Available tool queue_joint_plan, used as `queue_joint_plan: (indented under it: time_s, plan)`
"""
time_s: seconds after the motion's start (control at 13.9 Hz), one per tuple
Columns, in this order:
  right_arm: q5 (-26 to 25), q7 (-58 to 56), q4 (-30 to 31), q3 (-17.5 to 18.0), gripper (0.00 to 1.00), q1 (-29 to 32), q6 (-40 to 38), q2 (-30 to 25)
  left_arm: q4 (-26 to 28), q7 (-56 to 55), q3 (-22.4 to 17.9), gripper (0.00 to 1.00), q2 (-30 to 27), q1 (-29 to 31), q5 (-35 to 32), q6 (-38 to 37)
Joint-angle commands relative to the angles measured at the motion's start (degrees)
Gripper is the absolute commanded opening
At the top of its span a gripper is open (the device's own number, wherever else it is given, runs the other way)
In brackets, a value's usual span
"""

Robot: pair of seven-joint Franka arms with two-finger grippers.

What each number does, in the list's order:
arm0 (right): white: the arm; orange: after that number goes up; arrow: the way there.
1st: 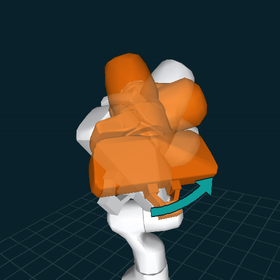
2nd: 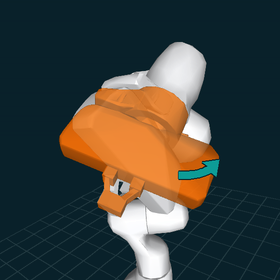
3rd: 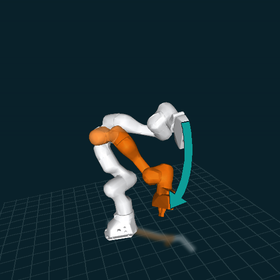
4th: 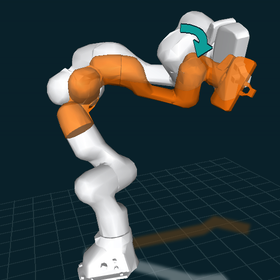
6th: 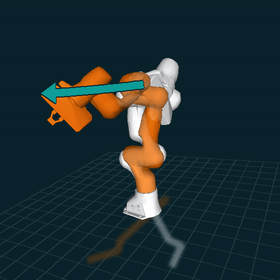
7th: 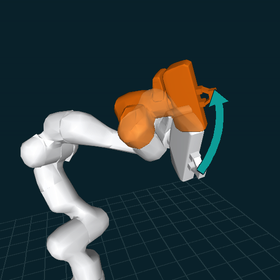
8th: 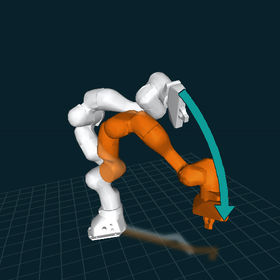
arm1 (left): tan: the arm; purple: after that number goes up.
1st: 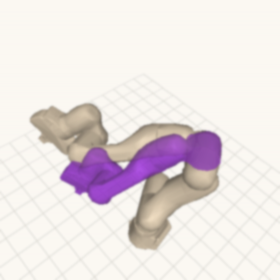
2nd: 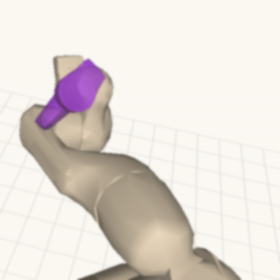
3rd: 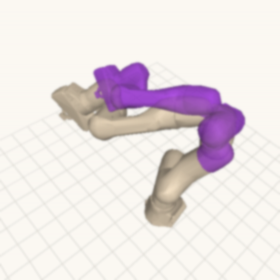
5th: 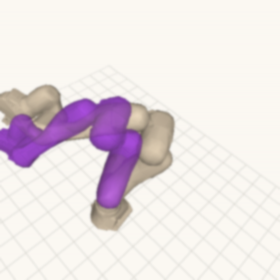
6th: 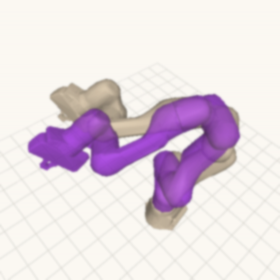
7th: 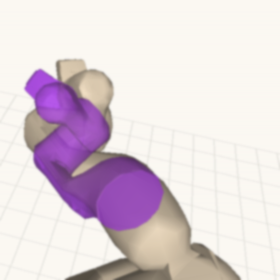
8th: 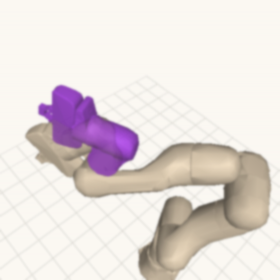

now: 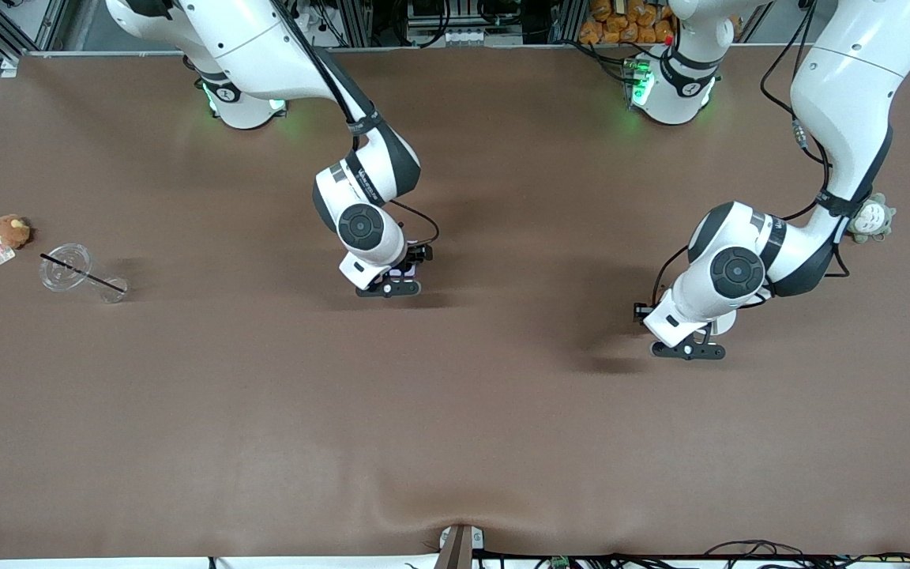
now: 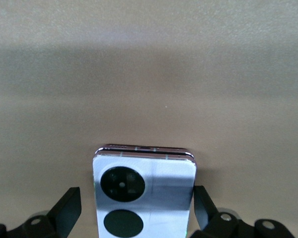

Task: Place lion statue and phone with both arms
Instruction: 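Set the lion beside the white lamp while the right gripper lifts the phone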

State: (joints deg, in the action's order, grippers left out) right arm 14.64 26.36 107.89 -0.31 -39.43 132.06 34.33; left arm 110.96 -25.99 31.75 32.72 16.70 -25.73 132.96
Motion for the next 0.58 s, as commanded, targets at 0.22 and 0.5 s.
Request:
queue_joint_plan:
  time_s: [0.22, 0.5]
  plan:
    - [-1.8, 0.71, 0.56, -0.83, 1.0, -1.53, 1.71, 0.82, -0.47, -0.29, 3.4, 1.0, -7.13, 0.7, -0.29, -1.37]
    - [-1.8, 3.07, 0.39, -0.74, 0.0, -0.65, 0.74, 0.56, -8.72, -0.12, 7.44, 1.0, -9.33, 0.79, -0.11, -14.8]
